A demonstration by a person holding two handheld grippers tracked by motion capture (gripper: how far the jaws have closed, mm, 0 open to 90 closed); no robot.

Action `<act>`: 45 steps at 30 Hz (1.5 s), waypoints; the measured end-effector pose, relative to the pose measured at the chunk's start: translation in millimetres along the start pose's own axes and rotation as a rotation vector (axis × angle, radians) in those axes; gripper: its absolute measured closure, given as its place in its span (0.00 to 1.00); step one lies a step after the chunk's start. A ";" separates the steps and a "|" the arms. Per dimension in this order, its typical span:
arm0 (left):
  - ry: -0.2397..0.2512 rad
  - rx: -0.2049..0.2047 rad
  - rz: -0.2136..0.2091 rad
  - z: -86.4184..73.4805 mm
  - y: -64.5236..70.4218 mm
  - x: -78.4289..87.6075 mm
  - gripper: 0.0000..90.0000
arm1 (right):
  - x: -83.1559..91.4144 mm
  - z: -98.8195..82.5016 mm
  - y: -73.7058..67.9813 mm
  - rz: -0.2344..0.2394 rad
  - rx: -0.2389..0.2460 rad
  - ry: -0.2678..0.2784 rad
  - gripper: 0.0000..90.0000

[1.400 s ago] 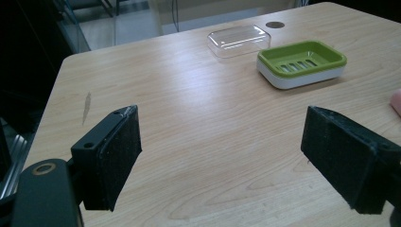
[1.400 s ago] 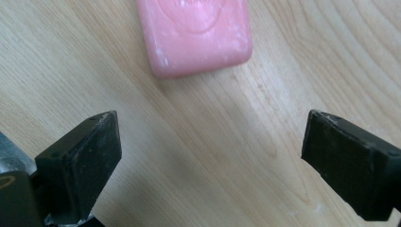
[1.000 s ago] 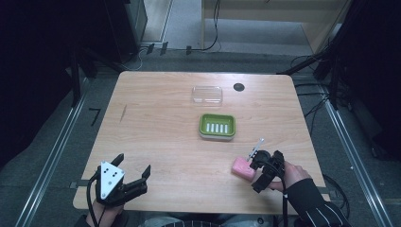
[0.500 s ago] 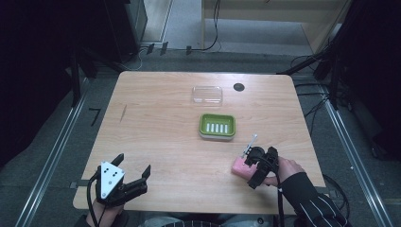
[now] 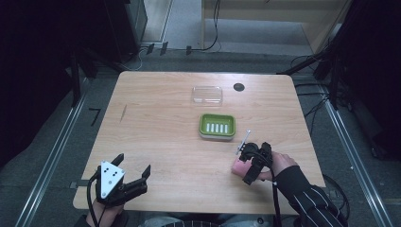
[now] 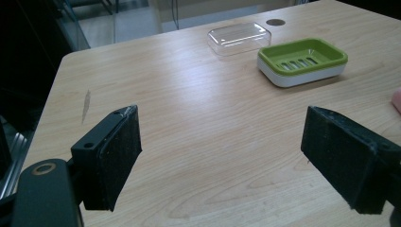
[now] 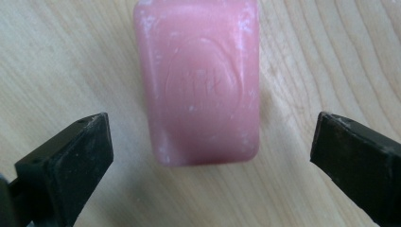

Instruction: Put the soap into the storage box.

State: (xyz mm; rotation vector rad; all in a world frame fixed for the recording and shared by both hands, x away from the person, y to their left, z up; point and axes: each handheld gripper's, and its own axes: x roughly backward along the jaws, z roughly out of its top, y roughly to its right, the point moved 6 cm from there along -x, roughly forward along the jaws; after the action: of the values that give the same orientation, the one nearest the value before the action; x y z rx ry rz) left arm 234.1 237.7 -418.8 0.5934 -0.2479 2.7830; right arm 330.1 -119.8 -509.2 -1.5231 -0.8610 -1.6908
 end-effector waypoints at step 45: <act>-0.009 -0.001 0.001 -0.4 -0.2 -0.2 0.15 | -17.9 25.3 -3.9 0.014 0.129 -0.050 0.42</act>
State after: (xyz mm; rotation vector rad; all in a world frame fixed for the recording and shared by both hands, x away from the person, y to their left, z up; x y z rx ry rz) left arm 234.2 238.0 -419.2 0.6062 -0.2508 2.7813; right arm 341.6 -95.3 -524.9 -1.4859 -0.9641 -1.5620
